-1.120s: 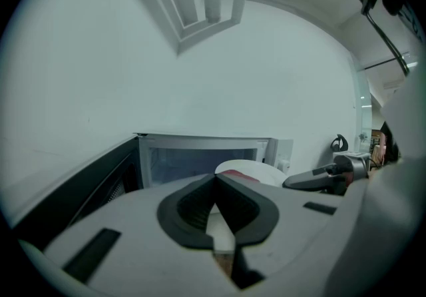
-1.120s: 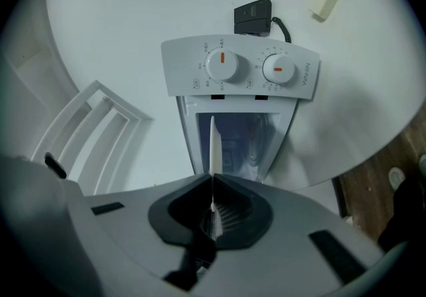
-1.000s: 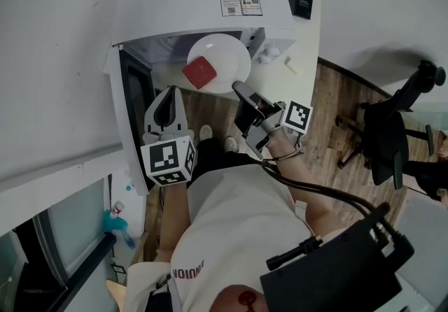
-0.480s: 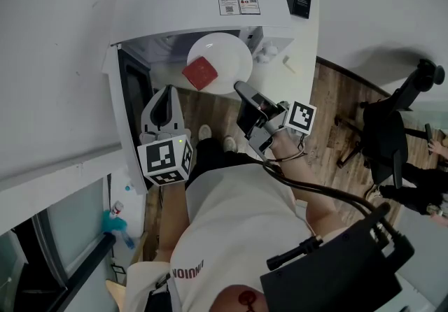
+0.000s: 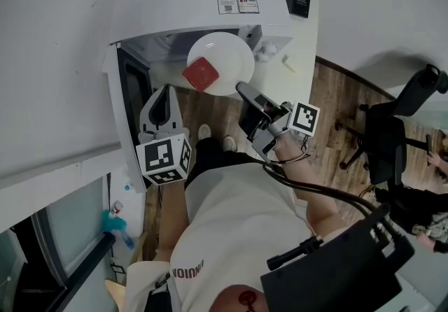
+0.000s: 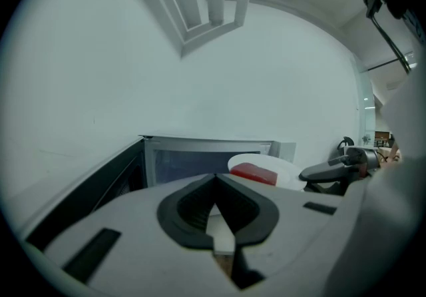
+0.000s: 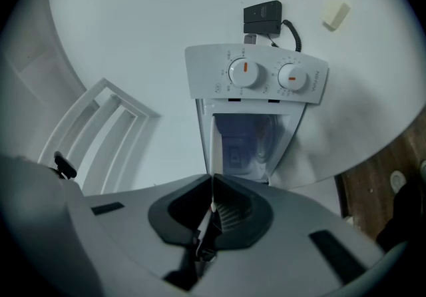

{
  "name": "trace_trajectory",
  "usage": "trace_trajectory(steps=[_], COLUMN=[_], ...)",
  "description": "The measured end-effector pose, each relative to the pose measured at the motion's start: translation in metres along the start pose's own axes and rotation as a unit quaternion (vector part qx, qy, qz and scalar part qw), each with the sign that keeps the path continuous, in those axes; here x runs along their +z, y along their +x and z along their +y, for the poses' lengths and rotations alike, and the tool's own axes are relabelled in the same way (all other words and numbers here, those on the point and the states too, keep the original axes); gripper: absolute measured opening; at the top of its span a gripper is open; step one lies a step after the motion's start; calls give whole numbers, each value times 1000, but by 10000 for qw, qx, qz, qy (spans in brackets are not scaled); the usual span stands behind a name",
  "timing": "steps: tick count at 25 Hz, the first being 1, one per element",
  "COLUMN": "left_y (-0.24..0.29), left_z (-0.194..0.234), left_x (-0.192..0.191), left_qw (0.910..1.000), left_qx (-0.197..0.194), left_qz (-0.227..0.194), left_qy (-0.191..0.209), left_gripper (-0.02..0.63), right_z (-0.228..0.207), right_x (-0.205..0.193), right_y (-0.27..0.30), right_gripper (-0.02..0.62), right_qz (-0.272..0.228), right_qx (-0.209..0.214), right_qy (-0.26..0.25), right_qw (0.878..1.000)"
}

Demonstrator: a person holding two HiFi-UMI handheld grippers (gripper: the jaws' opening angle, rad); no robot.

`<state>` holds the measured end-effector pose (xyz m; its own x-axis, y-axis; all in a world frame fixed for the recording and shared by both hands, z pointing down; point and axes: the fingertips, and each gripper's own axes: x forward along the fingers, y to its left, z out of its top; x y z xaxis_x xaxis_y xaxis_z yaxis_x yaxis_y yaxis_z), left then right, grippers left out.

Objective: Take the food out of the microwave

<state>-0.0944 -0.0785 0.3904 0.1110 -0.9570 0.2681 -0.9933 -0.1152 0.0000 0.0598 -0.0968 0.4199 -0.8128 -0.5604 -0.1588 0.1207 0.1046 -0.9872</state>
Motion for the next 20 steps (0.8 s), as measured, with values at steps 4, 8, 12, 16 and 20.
trace_trajectory(steps=[4,8,12,16,20], left_y=[-1,-2,-3,-2,-3], left_z=[1,2,1,0,0], left_x=[1,0,1,1,1], left_qw=[10000,10000,10000,10000,10000], left_qx=[16,39,33,27,28], left_qz=[-15,-9,-24,-27,-31], left_qy=[6,3,1,-1,-6], left_gripper=[14,14,14,14,14], right_z=[4,8,11,12,14], right_x=[-1,-2,-3,-2,-3], right_y=[-2,-2,-4,-4,-4], right_gripper=[26,26,26,26,26], right_qz=[21,53,54,64,70], right_qx=[52,89,124,137,164], right_qy=[-8,-37,-45,-66,-46], right_qw=[10000,9999,9999,9999,9998])
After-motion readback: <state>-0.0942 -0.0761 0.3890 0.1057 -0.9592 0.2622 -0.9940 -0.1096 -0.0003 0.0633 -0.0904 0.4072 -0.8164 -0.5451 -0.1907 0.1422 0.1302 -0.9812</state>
